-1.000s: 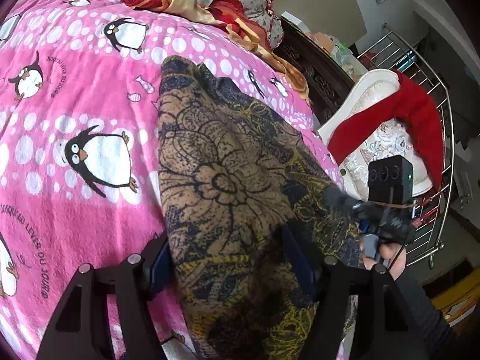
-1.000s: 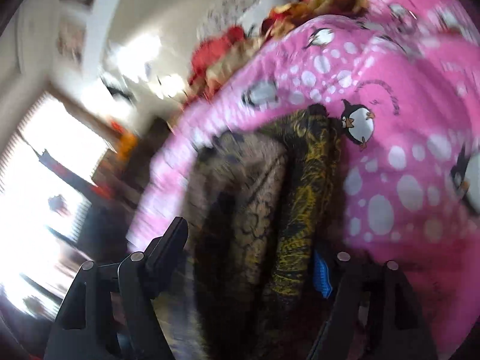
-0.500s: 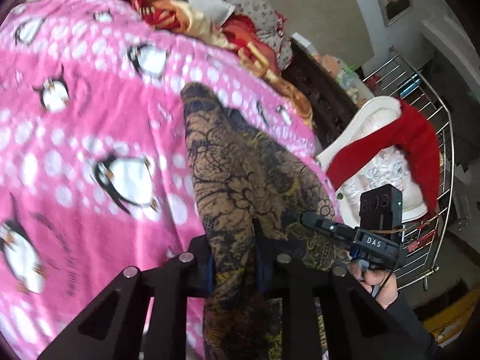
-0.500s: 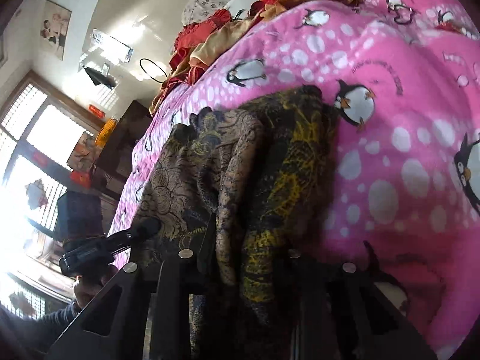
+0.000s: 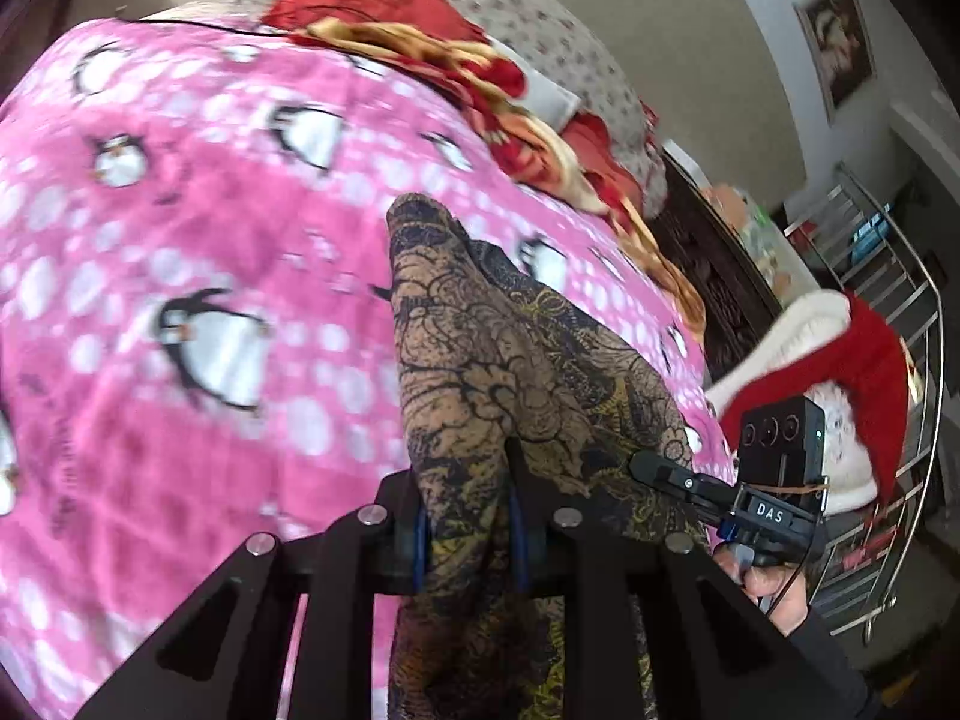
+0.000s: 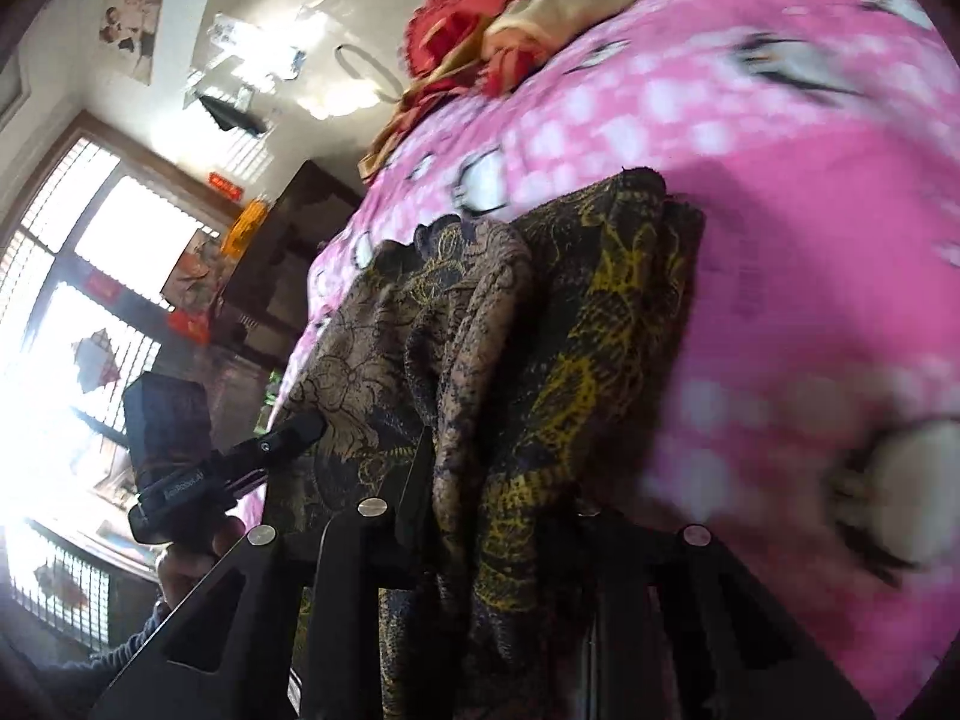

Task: Fold small clothes

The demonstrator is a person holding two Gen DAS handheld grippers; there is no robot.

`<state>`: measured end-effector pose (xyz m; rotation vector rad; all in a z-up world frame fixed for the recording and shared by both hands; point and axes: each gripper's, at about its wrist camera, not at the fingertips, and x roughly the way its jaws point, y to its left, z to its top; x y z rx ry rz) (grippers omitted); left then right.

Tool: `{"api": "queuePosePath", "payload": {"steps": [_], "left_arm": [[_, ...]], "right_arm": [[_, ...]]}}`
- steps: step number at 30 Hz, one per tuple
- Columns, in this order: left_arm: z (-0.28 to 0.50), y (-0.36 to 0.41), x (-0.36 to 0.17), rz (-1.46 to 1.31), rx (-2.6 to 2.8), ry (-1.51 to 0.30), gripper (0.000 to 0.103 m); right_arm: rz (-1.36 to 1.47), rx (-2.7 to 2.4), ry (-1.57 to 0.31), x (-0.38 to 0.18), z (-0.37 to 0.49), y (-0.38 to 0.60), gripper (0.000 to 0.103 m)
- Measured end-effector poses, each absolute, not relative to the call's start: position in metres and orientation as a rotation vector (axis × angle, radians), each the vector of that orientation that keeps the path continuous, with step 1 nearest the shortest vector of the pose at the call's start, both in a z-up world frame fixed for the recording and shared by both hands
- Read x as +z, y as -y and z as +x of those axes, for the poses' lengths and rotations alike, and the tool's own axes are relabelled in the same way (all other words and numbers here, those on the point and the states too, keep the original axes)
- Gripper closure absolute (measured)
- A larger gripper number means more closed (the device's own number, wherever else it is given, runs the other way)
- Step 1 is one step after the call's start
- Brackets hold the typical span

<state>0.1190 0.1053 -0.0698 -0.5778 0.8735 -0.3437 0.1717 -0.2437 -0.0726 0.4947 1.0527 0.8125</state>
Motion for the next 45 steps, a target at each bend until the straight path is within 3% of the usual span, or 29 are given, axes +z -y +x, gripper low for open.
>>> {"api": "queuePosePath", "payload": {"steps": [5,9,14,19,21,24,28,37,41,45], "left_arm": [[0.12,-0.102,-0.091,-0.564,-0.299,-0.909,0.078],[0.119,-0.105,-0.095,-0.611,-0.3,-0.919,0.073],[0.097,-0.115,-0.06,-0.524,-0.237,-0.863,0.072],[0.073,-0.084,-0.024,-0.378,-0.269,-0.76,0.072],[0.083,-0.068,-0.028,-0.349,-0.284,-0.782,0.086],[0.105,-0.057,-0.063,-0.293,-0.22,-0.888,0.094],[0.104,-0.063,-0.082,-0.361,-0.245,-0.905,0.095],[0.025,-0.065,-0.043,-0.294,-0.387,-0.868,0.095],[0.021,-0.057,-0.084,-0.273,-0.392,-0.979,0.096],[0.027,-0.063,-0.058,-0.297,-0.379,-0.942,0.095]], "right_arm": [[0.439,0.82,-1.059,-0.075,0.177,0.23,0.075],[0.617,0.769,-1.134,-0.09,0.179,0.251,0.072],[0.551,0.676,-1.052,-0.045,0.144,0.278,0.071],[0.236,0.626,-0.907,0.012,0.085,0.25,0.071],[0.062,0.595,-0.863,0.018,0.072,0.215,0.075],[-0.1,0.48,-0.939,-0.007,0.076,0.184,0.089],[-0.095,0.378,-0.976,-0.043,0.082,0.198,0.089],[-0.048,0.522,-0.917,-0.002,0.016,0.201,0.088],[-0.18,0.479,-1.035,-0.043,-0.003,0.194,0.088],[-0.137,0.488,-1.042,-0.031,0.001,0.2,0.086]]}}
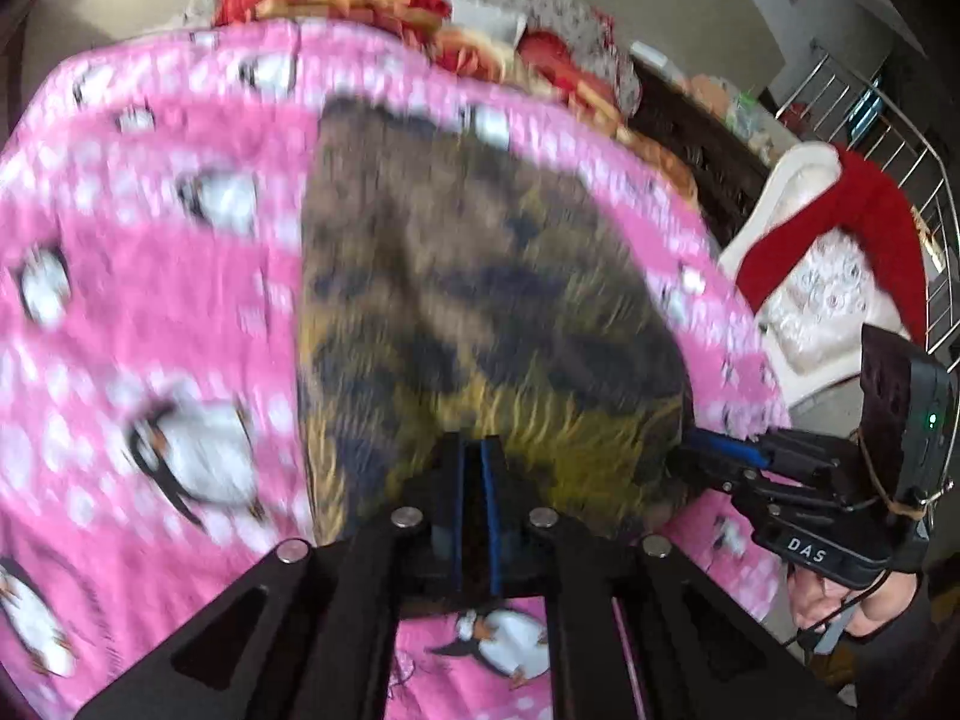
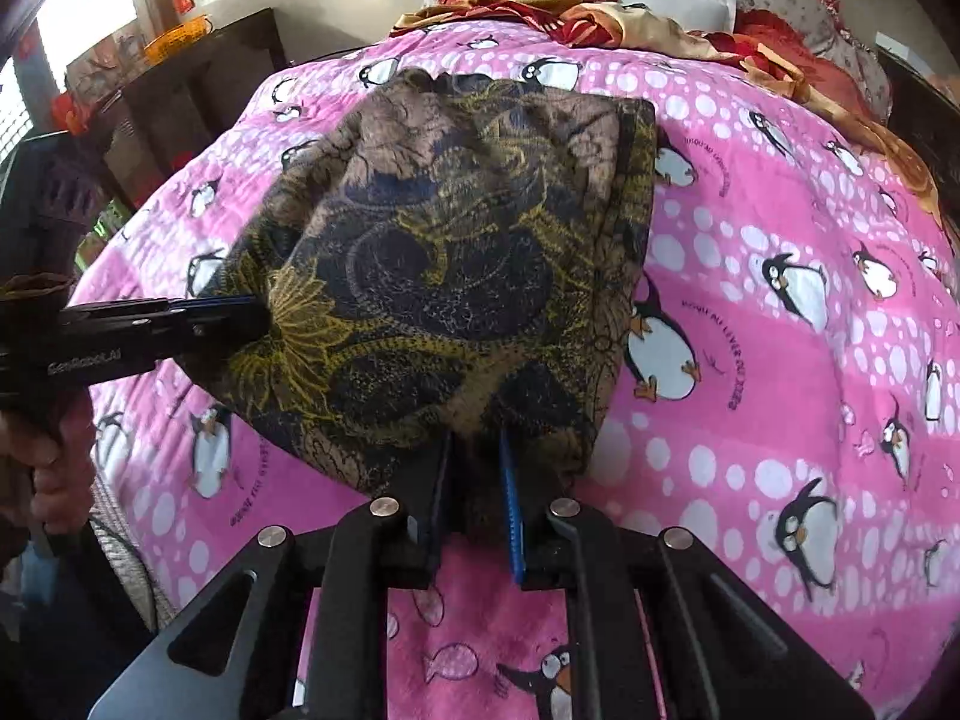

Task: Fold small clothes

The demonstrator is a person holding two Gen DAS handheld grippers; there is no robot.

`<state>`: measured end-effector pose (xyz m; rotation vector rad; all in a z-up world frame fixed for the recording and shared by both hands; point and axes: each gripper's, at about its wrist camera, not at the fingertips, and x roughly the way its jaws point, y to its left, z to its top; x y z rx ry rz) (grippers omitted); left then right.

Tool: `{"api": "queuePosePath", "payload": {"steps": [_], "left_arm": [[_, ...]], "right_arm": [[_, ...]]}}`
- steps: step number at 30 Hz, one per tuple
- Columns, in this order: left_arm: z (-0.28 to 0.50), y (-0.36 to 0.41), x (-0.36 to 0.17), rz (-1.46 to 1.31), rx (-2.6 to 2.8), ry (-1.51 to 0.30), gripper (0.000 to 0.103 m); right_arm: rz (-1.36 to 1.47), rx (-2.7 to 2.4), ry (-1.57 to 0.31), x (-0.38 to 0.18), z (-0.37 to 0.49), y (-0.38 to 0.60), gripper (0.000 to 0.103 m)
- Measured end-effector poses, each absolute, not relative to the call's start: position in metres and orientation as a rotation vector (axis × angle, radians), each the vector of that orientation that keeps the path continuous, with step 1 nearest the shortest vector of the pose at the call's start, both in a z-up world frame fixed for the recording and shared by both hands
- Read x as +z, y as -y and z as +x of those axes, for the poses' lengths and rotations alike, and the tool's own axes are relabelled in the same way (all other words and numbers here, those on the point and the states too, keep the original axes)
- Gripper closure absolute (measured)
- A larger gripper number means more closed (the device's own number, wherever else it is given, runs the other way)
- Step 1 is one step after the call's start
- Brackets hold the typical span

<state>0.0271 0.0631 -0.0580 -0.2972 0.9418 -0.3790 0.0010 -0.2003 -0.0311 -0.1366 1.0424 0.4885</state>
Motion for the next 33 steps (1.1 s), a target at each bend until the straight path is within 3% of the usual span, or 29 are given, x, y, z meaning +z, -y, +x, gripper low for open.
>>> {"api": "queuePosePath", "payload": {"steps": [1,5,9,16,23,25,27,28,30,33], "left_arm": [[0.031,-0.064,-0.045,-0.284,-0.369,-0.9,0.095],[0.081,-0.069,-0.01,-0.32,-0.268,-0.799,0.075],[0.155,-0.058,-0.003,-0.359,-0.166,-0.773,0.069],[0.218,-0.04,-0.073,-0.287,-0.1,-0.911,0.064],[0.215,-0.042,-0.082,-0.301,-0.107,-0.86,0.062],[0.219,-0.04,-0.08,-0.306,-0.132,-0.872,0.053],[0.219,-0.035,-0.072,-0.28,-0.185,-0.934,0.029],[0.214,-0.03,-0.064,-0.245,-0.186,-0.979,0.024],[0.19,-0.022,-0.047,-0.163,-0.145,-0.986,0.001],[0.137,-0.015,-0.026,-0.073,-0.093,-0.938,0.0]], "right_arm": [[-0.119,0.482,-1.029,-0.021,0.003,0.201,0.086],[-0.107,0.382,-0.88,0.023,0.036,0.188,0.086],[-0.056,0.168,-0.848,0.028,0.099,0.165,0.08],[-0.103,0.097,-0.938,-0.039,0.174,0.148,0.077],[-0.127,0.15,-0.874,-0.062,0.17,0.155,0.071],[-0.111,0.159,-0.873,-0.061,0.17,0.158,0.071],[-0.094,0.176,-0.888,-0.06,0.172,0.161,0.07],[-0.083,0.191,-0.912,-0.054,0.172,0.164,0.07],[-0.045,0.207,-0.93,-0.035,0.159,0.173,0.07],[-0.035,0.216,-0.939,-0.003,0.116,0.189,0.069]]}}
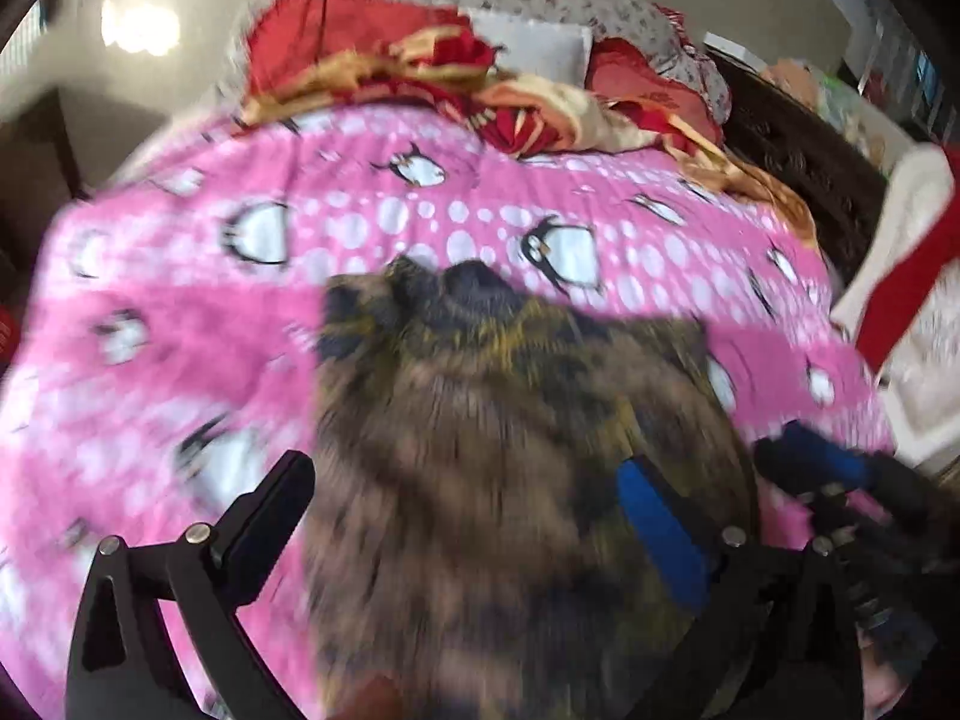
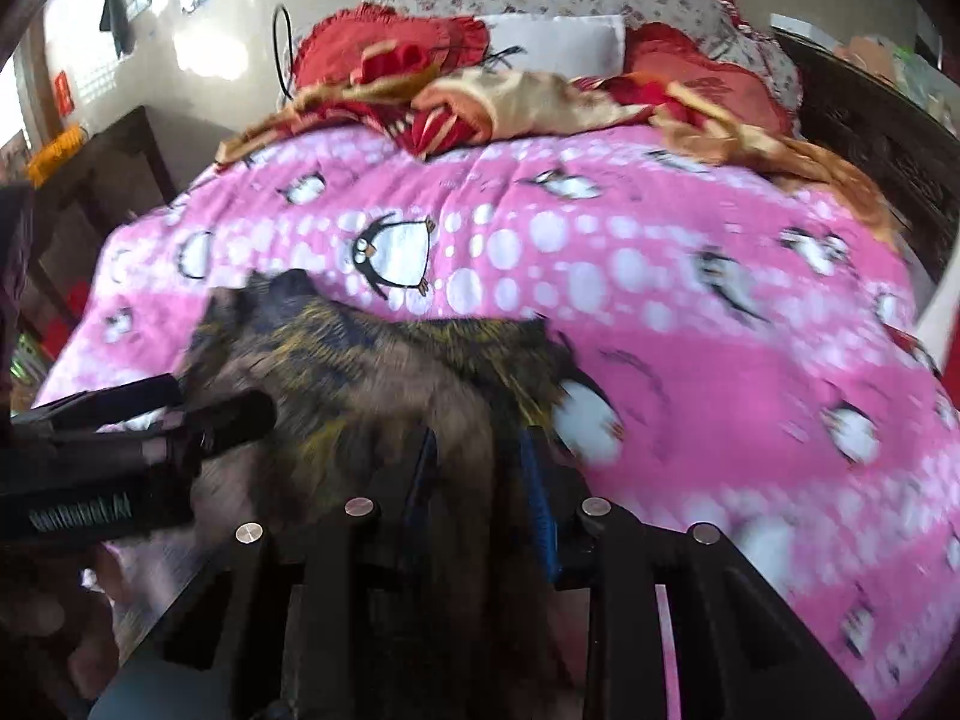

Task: Fold small clothes

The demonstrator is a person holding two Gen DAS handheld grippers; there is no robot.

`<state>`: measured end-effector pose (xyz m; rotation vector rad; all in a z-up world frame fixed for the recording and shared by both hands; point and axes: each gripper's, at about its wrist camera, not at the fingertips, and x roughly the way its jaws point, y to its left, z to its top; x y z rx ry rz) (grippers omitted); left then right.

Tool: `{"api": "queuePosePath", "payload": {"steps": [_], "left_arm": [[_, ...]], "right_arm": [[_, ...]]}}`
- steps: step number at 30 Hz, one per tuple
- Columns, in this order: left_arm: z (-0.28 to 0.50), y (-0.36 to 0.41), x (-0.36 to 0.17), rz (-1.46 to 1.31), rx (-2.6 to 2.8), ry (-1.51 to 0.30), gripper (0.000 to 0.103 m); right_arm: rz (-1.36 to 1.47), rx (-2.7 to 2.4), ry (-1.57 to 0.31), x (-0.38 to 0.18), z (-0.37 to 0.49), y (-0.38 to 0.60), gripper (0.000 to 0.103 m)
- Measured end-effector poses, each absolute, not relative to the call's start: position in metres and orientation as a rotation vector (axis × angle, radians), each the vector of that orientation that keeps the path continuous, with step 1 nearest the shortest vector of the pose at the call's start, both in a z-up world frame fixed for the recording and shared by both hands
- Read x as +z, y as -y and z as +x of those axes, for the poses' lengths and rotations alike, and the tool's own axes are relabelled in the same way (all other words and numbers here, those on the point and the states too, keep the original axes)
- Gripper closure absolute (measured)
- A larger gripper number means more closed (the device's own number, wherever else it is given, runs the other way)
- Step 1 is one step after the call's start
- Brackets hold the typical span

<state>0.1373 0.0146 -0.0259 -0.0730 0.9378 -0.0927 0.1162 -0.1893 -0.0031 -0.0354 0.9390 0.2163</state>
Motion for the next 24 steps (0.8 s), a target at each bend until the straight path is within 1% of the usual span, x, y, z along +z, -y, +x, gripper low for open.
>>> {"api": "queuePosePath", "payload": {"steps": [1,3,4,6,10,13,15,19,24], "left_arm": [[0.118,-0.013,-0.02,-0.061,-0.079,-0.925,0.0],[0.08,-0.01,-0.011,-0.035,-0.037,-0.893,0.0],[0.063,-0.009,-0.009,-0.024,-0.029,-0.885,0.0],[0.036,-0.006,-0.011,0.001,-0.002,-0.901,0.0],[0.001,-0.001,-0.023,0.011,0.04,-0.922,0.0],[-0.016,0.0,-0.029,0.013,0.045,-0.938,0.0],[-0.022,0.001,-0.032,0.022,0.053,-0.951,0.0],[-0.029,-0.002,-0.039,-0.001,0.058,-0.977,0.0],[-0.033,-0.002,-0.045,-0.007,0.049,-1.002,0.0]], "right_arm": [[-0.034,0.228,-0.936,0.007,0.096,0.196,0.068],[-0.055,0.252,-0.931,0.02,0.059,0.204,0.053],[-0.066,0.258,-0.926,0.023,0.042,0.207,0.049],[-0.095,0.272,-0.918,0.027,0.004,0.212,0.037],[-0.119,0.32,-0.981,0.017,-0.044,0.216,0.034],[-0.161,0.331,-1.017,0.006,-0.067,0.214,0.026],[-0.19,0.313,-1.029,0.0,-0.078,0.214,0.018],[-0.166,0.312,-1.049,-0.006,-0.087,0.219,0.015],[-0.143,0.282,-1.026,0.001,-0.089,0.226,0.011]]}}
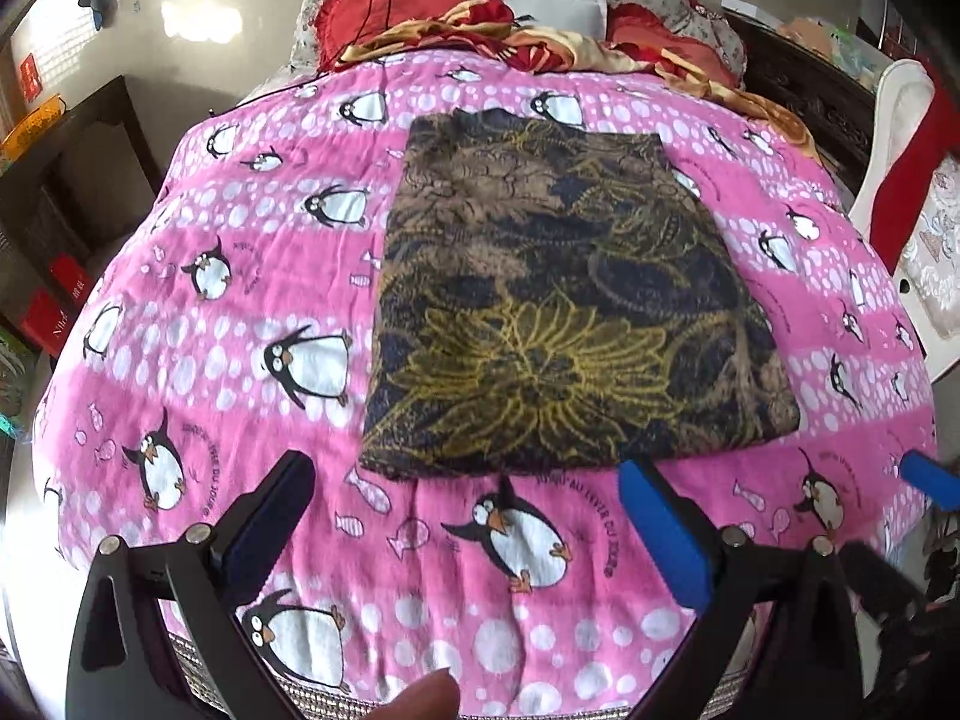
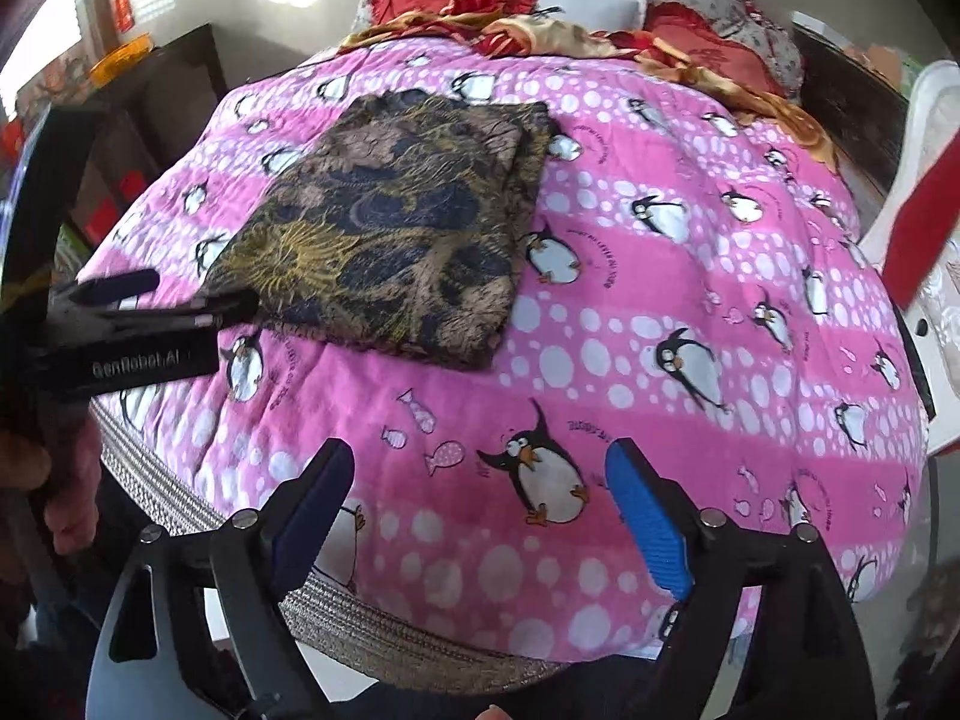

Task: Fold small clothes

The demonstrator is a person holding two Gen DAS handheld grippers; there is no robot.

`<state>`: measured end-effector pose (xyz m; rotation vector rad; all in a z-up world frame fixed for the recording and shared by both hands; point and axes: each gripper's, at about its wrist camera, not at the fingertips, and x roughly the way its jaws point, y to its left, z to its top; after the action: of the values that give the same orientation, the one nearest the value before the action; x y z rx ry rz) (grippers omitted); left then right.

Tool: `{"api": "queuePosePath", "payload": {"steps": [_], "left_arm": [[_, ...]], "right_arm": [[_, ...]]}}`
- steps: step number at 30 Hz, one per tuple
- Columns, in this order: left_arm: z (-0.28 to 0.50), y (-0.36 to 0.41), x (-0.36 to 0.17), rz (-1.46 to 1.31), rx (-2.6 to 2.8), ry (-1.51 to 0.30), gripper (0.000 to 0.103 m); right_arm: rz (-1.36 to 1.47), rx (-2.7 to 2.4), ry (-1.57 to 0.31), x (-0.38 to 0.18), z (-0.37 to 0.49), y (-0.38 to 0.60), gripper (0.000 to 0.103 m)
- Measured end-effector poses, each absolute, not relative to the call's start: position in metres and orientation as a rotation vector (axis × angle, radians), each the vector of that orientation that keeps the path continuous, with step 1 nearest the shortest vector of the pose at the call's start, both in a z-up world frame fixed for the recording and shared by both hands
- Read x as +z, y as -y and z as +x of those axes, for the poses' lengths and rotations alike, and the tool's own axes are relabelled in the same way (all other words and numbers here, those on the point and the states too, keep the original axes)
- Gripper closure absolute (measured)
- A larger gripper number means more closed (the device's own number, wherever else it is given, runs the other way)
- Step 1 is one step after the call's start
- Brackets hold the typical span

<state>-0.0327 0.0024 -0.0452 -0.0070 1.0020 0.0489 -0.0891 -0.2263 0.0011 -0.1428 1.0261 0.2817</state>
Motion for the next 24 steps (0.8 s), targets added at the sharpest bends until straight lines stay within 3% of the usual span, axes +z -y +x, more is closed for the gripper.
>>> {"api": "queuePosePath", "payload": {"steps": [15,24], "left_arm": [[-0.048,-0.005,-0.034,0.003,0.066,-0.994,0.0],[-0.083,-0.027,-0.026,-0.027,-0.011,-0.885,0.0]], "right_arm": [[-0.157,0.207,-0.981,0.018,-0.098,0.229,0.0],[-0.147,0.28,-0.955,0.028,-0.107,0.218,0.0]]}}
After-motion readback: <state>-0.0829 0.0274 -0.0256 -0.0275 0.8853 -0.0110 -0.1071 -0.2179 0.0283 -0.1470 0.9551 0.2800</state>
